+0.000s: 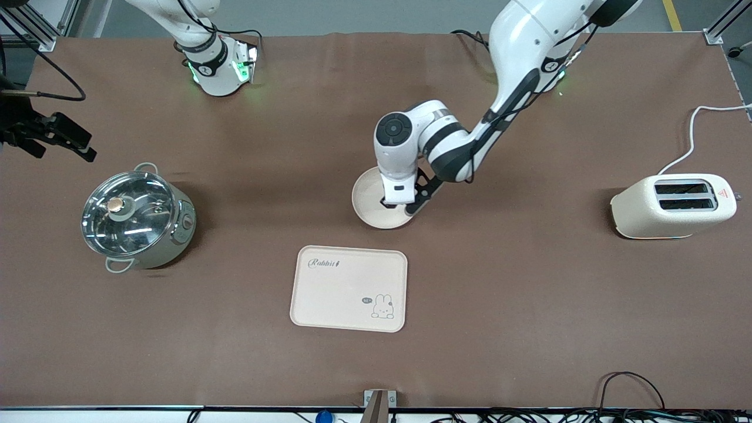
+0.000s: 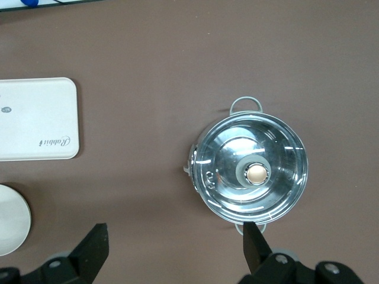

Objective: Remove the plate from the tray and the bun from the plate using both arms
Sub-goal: 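Grasp the bun and lift it toward the toaster with the left gripper, then lower the bun onto the table beside the toaster and open the left gripper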

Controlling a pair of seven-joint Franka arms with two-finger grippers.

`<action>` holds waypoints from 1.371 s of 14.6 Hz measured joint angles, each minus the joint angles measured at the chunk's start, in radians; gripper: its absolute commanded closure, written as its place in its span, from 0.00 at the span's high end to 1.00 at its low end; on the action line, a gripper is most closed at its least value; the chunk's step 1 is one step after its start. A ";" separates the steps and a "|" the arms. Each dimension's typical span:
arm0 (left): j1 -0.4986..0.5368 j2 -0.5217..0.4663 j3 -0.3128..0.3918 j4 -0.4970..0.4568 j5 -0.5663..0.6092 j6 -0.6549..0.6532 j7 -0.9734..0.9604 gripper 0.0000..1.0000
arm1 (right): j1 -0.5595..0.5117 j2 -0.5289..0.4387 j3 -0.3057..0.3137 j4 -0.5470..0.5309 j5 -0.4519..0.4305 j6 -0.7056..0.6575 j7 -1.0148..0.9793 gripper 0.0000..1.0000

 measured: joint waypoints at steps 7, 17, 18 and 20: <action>0.322 0.003 0.011 0.005 0.007 -0.088 0.410 0.23 | 0.011 0.005 0.005 -0.001 0.000 0.004 -0.001 1.00; 0.542 0.109 0.014 0.028 0.026 -0.046 0.692 0.52 | 0.052 0.005 0.007 -0.001 0.000 0.004 -0.003 1.00; 0.539 0.115 0.012 0.028 0.026 -0.037 0.699 0.81 | 0.053 0.005 0.007 -0.001 0.000 0.003 -0.003 1.00; 0.542 0.124 0.012 0.030 0.026 -0.020 0.720 1.00 | 0.053 0.005 0.007 -0.001 0.000 0.004 -0.003 1.00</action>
